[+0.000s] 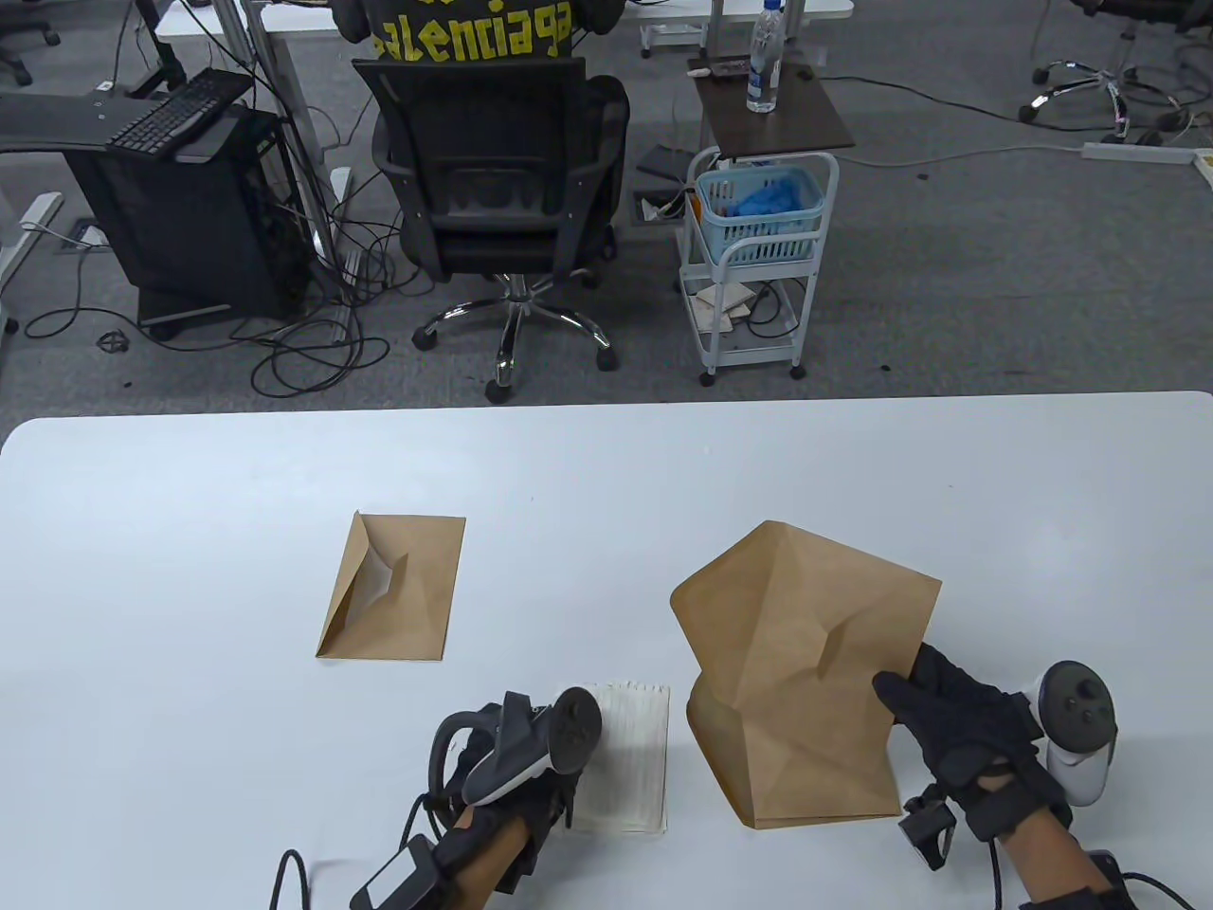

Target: Pull paper from envelopes and stack

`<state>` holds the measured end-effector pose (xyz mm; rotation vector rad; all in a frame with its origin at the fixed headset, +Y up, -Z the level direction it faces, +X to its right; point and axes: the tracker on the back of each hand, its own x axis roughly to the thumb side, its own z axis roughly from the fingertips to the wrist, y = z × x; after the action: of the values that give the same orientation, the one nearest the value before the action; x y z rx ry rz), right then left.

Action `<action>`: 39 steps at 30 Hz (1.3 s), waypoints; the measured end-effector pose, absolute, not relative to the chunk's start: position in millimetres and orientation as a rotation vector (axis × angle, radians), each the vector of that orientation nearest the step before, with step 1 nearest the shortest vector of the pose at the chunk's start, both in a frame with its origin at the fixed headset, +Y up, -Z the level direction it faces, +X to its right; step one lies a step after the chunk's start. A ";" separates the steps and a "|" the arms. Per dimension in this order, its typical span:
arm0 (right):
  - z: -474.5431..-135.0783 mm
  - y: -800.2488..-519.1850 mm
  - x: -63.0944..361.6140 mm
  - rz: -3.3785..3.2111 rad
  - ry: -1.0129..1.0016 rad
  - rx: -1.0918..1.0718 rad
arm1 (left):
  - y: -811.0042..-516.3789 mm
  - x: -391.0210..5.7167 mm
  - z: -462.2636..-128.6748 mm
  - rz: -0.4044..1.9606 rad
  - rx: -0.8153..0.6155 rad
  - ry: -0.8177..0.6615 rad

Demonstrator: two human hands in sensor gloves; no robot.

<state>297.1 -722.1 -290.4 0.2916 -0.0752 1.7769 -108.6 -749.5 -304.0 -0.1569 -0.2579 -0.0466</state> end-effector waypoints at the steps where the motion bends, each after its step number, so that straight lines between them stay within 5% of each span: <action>1: -290.3 -722.3 296.7 1.780 -0.074 0.292 | -751.9 -106.3 -303.8 -0.084 -0.167 -0.255; 19: -291.0 -722.7 294.6 1.774 -0.065 0.291 | -752.2 -104.3 -304.0 -0.058 -0.232 -0.259; 28: -290.8 -721.2 297.2 1.748 -0.027 0.258 | -712.7 -122.8 -301.7 -0.091 0.084 -0.298; 39: -291.4 -723.7 296.7 1.722 0.061 0.222 | -738.6 -148.7 -298.9 -0.110 0.045 -0.238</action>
<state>296.7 -723.7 -291.4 0.2219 0.0613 1.7217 -148.7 -738.6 -298.9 0.0450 -0.2380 -0.1096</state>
